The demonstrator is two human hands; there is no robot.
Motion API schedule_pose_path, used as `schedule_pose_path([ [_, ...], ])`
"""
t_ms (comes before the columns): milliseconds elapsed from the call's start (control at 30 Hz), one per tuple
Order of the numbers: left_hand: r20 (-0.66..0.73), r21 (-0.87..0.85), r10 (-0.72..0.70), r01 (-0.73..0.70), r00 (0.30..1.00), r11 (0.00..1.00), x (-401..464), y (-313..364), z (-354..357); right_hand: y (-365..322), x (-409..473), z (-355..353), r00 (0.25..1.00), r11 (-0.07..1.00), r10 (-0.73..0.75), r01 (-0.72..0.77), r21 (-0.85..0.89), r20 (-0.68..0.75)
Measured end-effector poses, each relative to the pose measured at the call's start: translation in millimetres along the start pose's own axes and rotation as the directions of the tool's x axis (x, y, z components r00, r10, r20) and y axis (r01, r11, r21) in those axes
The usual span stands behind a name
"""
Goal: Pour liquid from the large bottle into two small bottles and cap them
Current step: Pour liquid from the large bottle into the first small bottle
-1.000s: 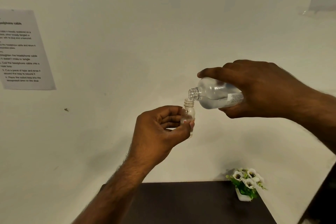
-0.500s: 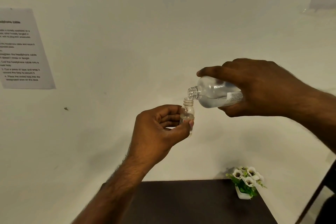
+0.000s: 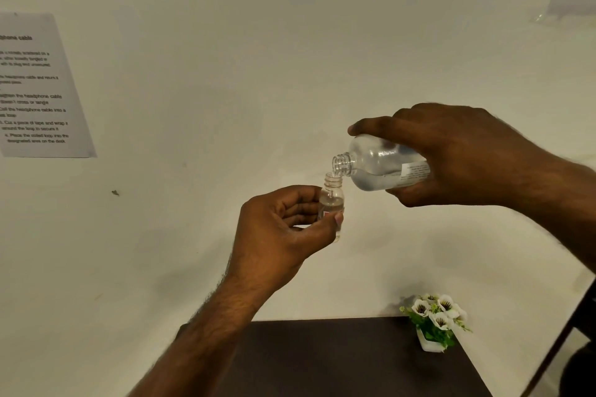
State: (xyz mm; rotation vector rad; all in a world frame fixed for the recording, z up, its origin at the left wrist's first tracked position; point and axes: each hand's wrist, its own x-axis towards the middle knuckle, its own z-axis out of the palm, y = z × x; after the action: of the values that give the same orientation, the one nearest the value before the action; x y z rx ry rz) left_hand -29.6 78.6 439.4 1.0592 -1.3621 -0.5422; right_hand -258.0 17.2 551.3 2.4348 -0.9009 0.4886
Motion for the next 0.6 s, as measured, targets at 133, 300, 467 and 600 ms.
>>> schedule_pose_path([
  [133, 0.002, 0.004, 0.001, -0.001, 1.0, 1.0, 0.3, 0.4, 0.7, -0.1, -1.0, -0.5, 1.0, 1.0, 0.009, -0.009, 0.003, 0.003],
  [300, 0.0, 0.002, -0.003, 0.003, 1.0, 1.0, -0.5, -0.4, 0.5, -0.7, -1.1, -1.5, 1.0, 1.0, 0.022, -0.022, 0.0, 0.012],
  [467, -0.001, 0.018, -0.002, 0.002, 1.0, 1.0, -1.2, -0.9, 0.1, -1.5, -1.4, -0.3, 1.0, 1.0, 0.014, -0.014, 0.009, 0.013],
  [600, -0.006, 0.033, 0.003, -0.003, 1.0, 0.999, -1.3, 0.1, -0.1, -0.6, -0.9, 0.3, 1.0, 1.0, 0.011, -0.011, 0.009, 0.005],
])
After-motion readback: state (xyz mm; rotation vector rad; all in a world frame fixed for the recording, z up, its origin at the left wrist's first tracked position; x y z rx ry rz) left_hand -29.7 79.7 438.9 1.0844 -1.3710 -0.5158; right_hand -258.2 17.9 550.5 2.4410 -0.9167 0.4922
